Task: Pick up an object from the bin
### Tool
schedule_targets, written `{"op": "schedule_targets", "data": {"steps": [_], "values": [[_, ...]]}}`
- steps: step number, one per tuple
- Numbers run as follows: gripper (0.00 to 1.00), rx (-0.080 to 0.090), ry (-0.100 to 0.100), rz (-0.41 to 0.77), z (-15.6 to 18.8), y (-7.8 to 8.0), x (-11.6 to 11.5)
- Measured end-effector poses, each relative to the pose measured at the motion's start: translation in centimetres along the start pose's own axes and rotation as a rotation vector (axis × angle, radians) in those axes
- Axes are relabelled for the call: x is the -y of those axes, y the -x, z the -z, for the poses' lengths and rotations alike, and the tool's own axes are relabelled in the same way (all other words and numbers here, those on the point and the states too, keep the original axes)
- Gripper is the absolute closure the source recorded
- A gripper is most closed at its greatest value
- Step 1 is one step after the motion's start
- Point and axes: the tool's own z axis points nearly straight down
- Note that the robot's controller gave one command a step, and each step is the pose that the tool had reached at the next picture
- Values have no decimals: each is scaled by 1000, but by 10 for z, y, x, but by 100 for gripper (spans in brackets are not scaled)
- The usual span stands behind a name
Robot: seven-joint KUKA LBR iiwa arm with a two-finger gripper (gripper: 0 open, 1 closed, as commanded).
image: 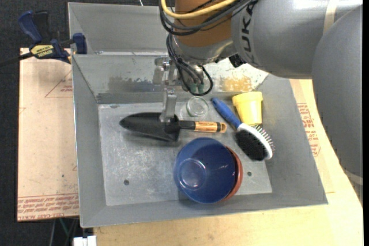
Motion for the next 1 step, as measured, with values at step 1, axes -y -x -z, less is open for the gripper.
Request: {"op": "schedule_targets", "data": {"steps": [1], "values": [[0,0,0,0,0,0,0]]}}
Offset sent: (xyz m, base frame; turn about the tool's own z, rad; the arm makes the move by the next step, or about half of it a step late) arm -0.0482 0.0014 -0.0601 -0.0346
